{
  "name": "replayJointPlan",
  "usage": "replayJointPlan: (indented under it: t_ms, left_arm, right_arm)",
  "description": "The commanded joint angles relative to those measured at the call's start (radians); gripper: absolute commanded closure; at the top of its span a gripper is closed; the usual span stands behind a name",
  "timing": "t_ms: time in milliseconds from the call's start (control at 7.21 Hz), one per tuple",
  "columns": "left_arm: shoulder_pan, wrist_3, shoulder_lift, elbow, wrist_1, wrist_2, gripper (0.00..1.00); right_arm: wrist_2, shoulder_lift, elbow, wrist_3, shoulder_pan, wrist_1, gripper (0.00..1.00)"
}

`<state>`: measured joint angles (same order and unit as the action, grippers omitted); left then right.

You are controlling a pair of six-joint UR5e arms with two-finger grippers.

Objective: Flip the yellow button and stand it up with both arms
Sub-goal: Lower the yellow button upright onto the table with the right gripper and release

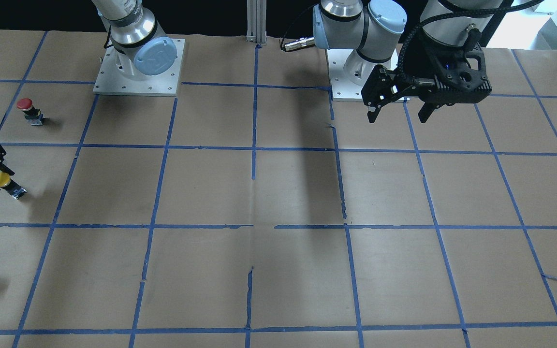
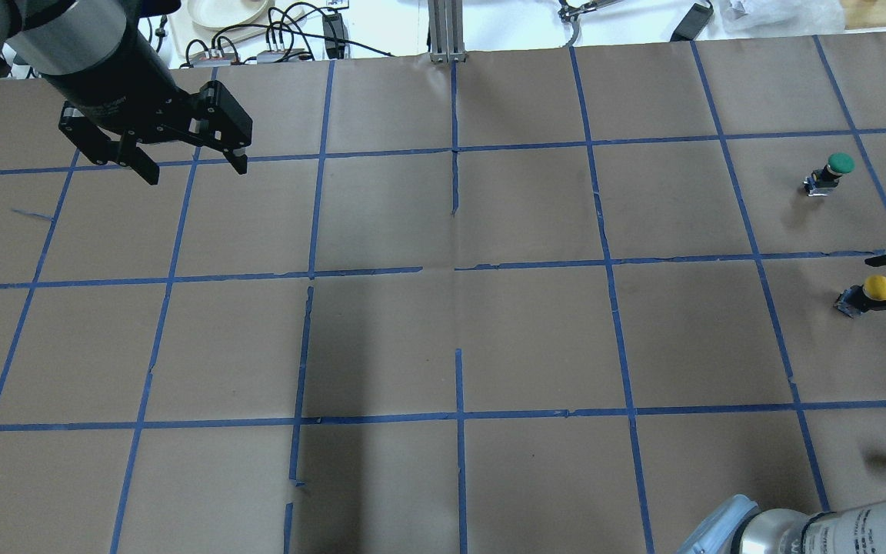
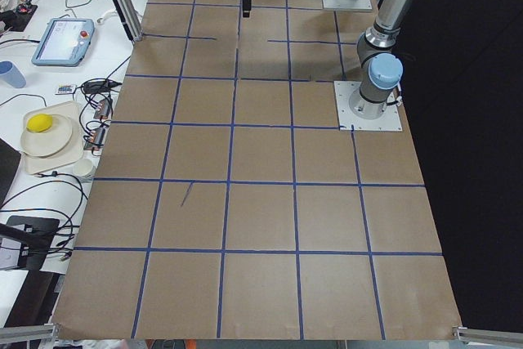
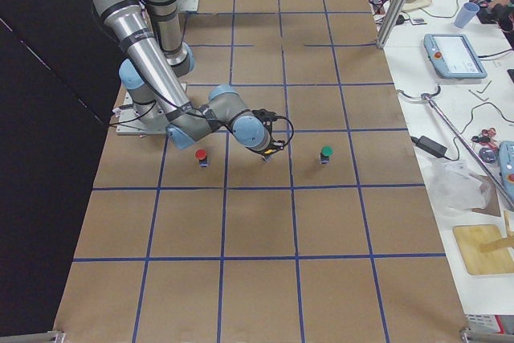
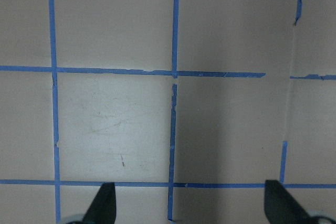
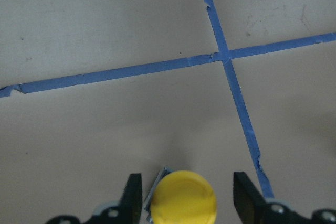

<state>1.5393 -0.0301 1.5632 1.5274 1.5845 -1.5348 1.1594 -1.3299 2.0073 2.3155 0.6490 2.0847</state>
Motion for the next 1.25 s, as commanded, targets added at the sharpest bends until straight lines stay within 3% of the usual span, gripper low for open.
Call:
replayJointPlan:
  t_ms: [0, 139, 555, 832, 1109]
  left_arm:
    - [-0.002, 0.001, 0.005, 0.002, -0.006, -0.005, 0.0]
    - [-0.002, 0.001, 0.004, -0.009, -0.004, -0.002, 0.0]
    - [-0.007, 0.016, 0.003, -0.001, -0.006, -0.005, 0.0]
    - [-0.007, 0.016, 0.003, 0.002, -0.004, -0.002, 0.0]
    - [-0.007, 0.015, 0.003, 0.0, -0.004, -0.004, 0.0]
  right_arm:
    - [0.026, -0.061, -0.012, -0.185, 0.0, -0.011, 0.01]
    - [0.07, -0.125, -0.01, -0.315, 0.006, -0.032, 0.01]
    - [0.088, -0.268, -0.01, -0.682, 0.044, -0.084, 0.01]
    - [0.179, -0.323, -0.042, -0.869, 0.128, -0.101, 0.01]
    - [0.273, -0.348, -0.175, -1.26, 0.262, -0.326, 0.0]
